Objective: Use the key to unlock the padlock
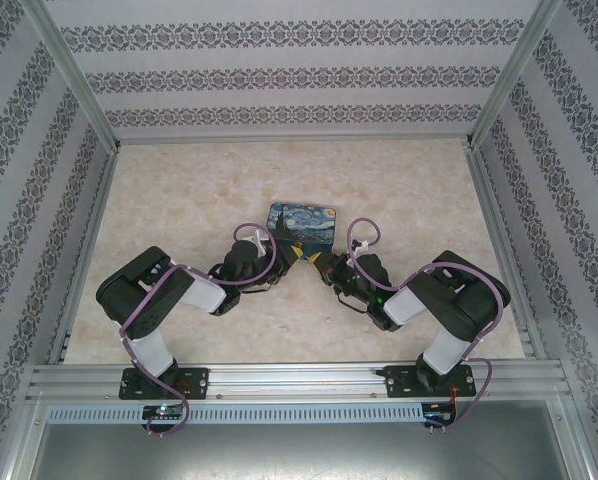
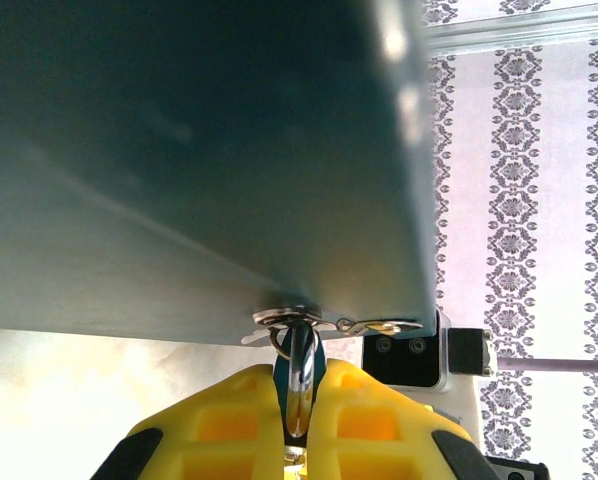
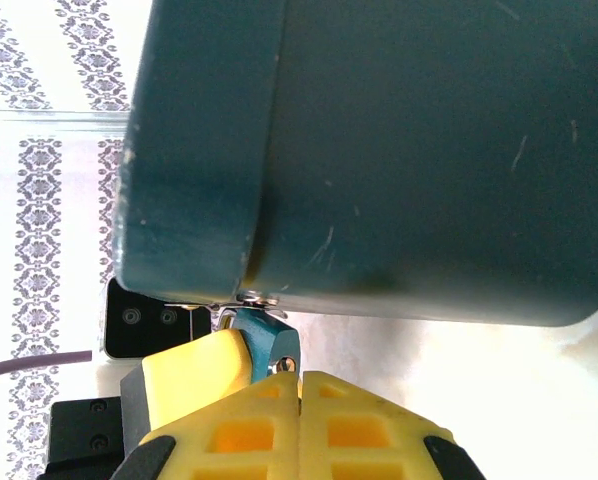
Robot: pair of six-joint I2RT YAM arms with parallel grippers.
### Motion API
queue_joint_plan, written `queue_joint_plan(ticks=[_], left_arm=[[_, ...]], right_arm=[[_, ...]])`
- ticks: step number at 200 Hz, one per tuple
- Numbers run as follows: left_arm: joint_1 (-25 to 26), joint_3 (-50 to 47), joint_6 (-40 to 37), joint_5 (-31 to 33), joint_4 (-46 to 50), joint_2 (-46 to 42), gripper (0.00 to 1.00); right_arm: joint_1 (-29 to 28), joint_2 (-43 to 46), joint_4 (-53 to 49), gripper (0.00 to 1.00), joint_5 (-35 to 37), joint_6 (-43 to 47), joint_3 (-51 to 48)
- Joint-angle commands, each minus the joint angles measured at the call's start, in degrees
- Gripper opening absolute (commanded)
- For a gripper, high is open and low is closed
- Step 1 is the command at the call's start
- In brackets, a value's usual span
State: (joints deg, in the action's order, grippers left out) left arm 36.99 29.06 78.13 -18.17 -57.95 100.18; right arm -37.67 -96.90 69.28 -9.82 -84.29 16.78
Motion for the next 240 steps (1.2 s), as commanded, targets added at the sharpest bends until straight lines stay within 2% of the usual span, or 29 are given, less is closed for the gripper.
queue_joint_plan(ticks=[1,121,190,240], left_arm=[[-0.3,0.9,-0.4,-1.4,-3.6,0.5,0.0],[-0.1,2.4,12.2,-3.5,-14.6,1.7,0.0],[0.2,3.3,14.0,-4.4,-13.8,0.1,0.0],[0.2,3.8,15.0,-5.3,-13.2,-0.2,0.0]], right_arm=[[-1.0,0.8,2.9,0.0,-0.8,-0.2,2.0],[2.3,-4.9,10.1,0.0,-4.6,3.1,1.6],[4.8,-5.0,10.1,0.0,-9.2,5.3,2.5],[6.7,-6.5,10.1,0.0,-14.3,7.7,6.8]])
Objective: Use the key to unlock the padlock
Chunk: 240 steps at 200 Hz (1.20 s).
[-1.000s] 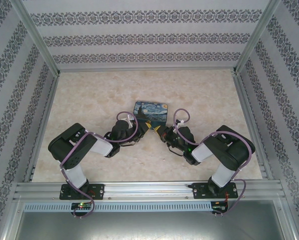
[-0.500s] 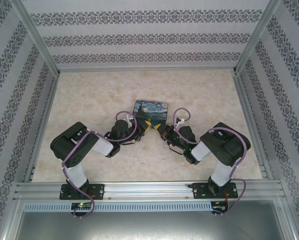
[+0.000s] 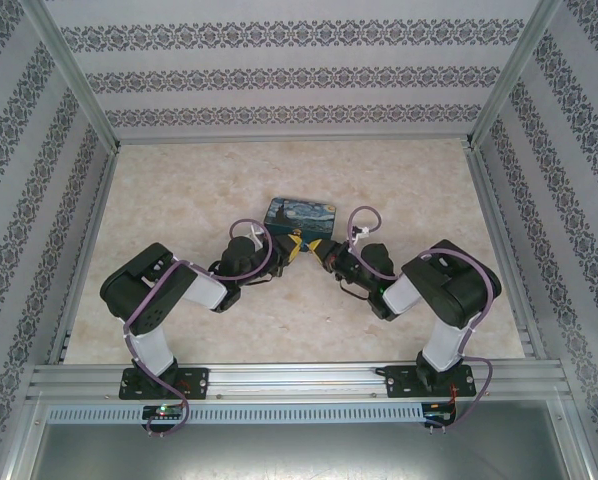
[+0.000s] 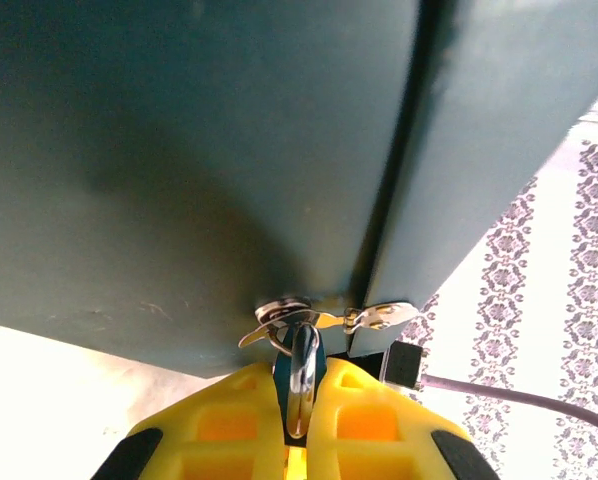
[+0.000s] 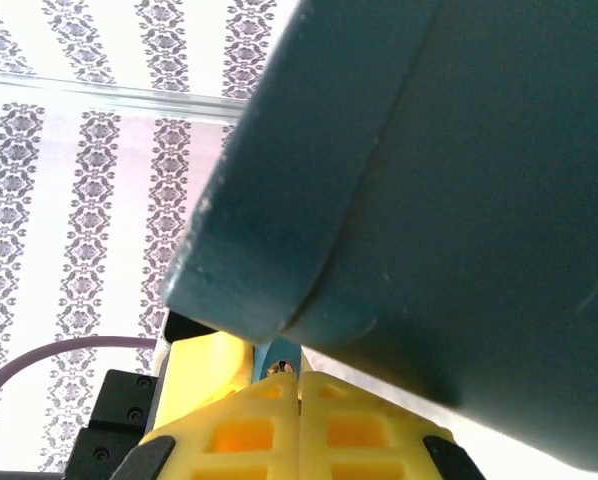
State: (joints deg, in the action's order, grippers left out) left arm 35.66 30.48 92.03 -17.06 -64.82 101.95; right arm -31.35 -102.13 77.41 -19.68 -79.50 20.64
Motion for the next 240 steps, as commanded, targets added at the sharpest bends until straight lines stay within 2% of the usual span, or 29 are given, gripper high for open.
queue_joint_plan(ticks=[1,134,179,240], left_arm=[[1.5,2.4,1.1,-6.5,-6.3,-2.0,0.0],[1.7,2.7,-0.6,-8.9,-2.4,-2.5,0.0],[1.8,3.0,-0.7,-8.9,-2.2,-2.1,0.0],[2.0,3.6,-4.0,-8.6,-0.1,0.7,0.0]], right_arm=[[0.4,-1.3,1.9,0.0,-4.5,3.0,3.0],[6.0,-5.2,1.8,0.0,-13.3,3.5,7.4],[5.8,-6.1,1.9,0.0,-13.0,2.4,7.8],[2.1,-7.9,1.9,0.0,-9.3,-1.7,8.2]])
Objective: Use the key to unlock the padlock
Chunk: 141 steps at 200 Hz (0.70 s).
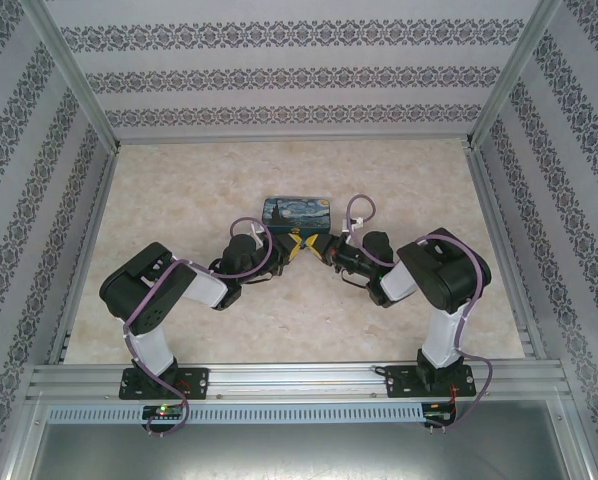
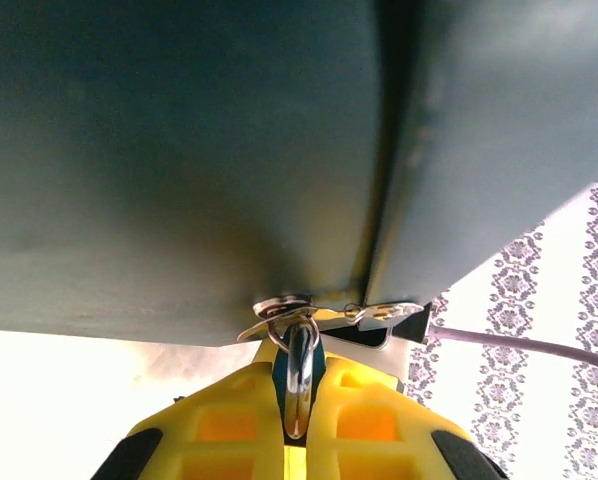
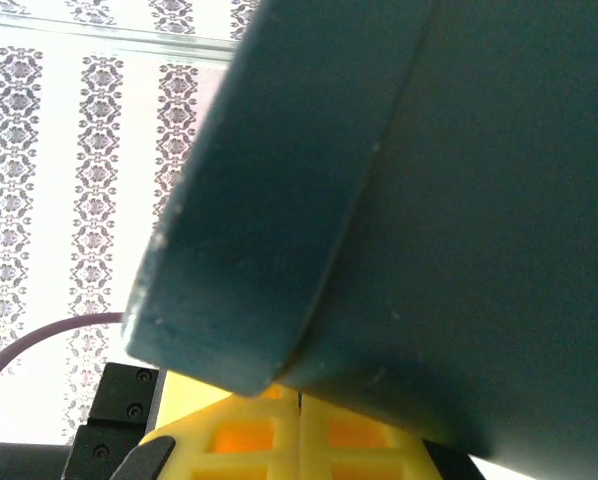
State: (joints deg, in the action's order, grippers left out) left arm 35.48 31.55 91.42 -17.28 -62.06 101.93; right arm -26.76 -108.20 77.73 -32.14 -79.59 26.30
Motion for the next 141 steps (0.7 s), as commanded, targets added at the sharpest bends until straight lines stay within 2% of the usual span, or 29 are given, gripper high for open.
queue_joint_plan(ticks=[1,45,92,119,141], left_arm=[[2.2,2.6,-3.5,-8.4,-2.7,0.8,0.0],[2.1,1.2,-7.3,-6.9,-0.8,2.1,0.0],[1.2,-2.2,-8.1,-3.2,-2.5,3.8,0.0],[0.8,-2.7,-8.7,-2.1,-3.2,5.1,0.0],[0.5,-2.3,-8.9,-2.2,-3.8,6.3,0.0]], right_arm=[[-2.7,-1.9,1.6,0.0,3.2,-1.7,2.6],[-4.1,-2.6,1.6,0.0,4.5,-4.4,4.1],[-1.9,-0.7,1.4,0.42,4.8,-4.0,0.8],[-0.9,0.7,0.5,0.57,4.5,-2.7,-2.7],[-0.1,2.0,0.5,0.62,3.8,-1.5,-6.0]])
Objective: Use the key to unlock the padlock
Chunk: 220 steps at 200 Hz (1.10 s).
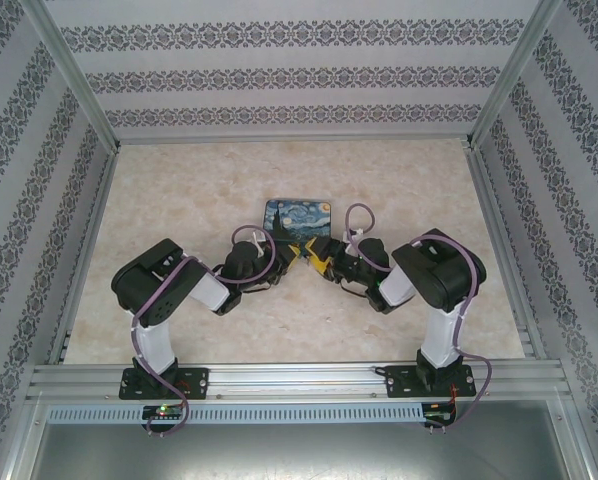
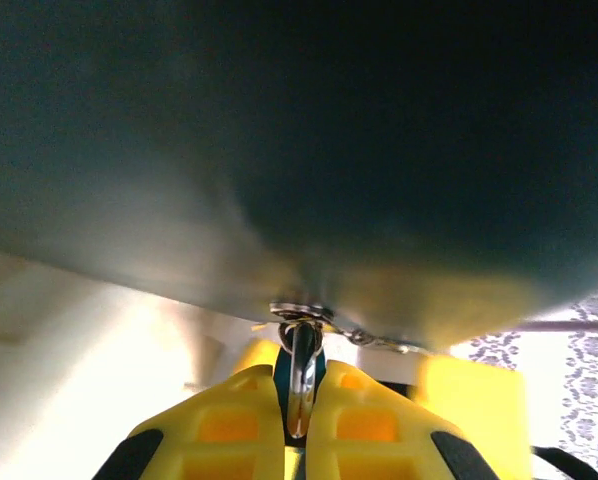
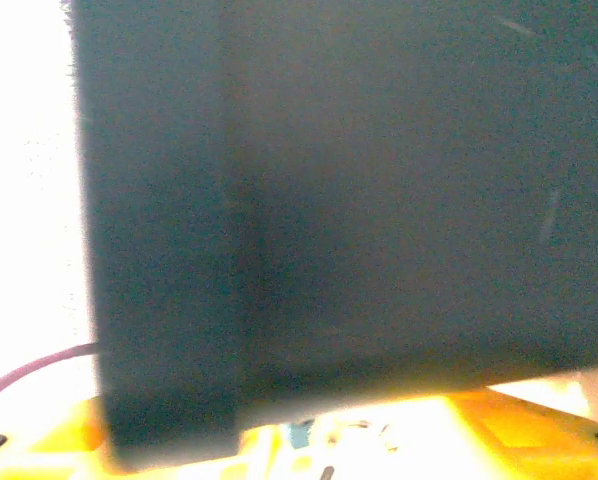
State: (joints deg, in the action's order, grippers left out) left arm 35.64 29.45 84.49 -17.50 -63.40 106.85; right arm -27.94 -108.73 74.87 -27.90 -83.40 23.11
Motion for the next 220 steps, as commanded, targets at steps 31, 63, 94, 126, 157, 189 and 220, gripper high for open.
queue_joint_plan(ticks=[31,63,94,126,157,189,220], left_arm=[[-0.2,0.5,-2.7,-3.3,-0.7,2.2,0.0],[-0.6,0.6,-2.5,-4.5,0.2,2.8,0.0],[-1.0,0.7,-0.9,-5.6,1.3,2.8,0.0],[-1.1,0.7,1.0,-6.2,1.6,2.3,0.0],[-1.1,1.0,1.1,-6.4,2.4,2.0,0.0],[-1.2,1.4,1.0,-6.9,3.0,2.0,0.0],[-1.1,1.6,1.6,-7.1,3.7,1.9,0.0]], right_arm=[[1.8,6.2,1.4,0.63,-1.6,4.1,-7.2],[1.9,11.2,-5.4,0.62,-3.7,9.0,-7.5],[1.9,14.4,-12.4,0.57,-4.8,15.3,-6.6],[1.2,18.2,-22.1,0.5,-4.2,22.9,-4.4],[-4.1,27.5,-47.4,0.49,5.2,39.1,2.4],[-11.3,33.9,-70.3,0.54,23.3,55.4,10.2],[-16.1,34.7,-76.1,0.55,35.9,65.8,12.5]])
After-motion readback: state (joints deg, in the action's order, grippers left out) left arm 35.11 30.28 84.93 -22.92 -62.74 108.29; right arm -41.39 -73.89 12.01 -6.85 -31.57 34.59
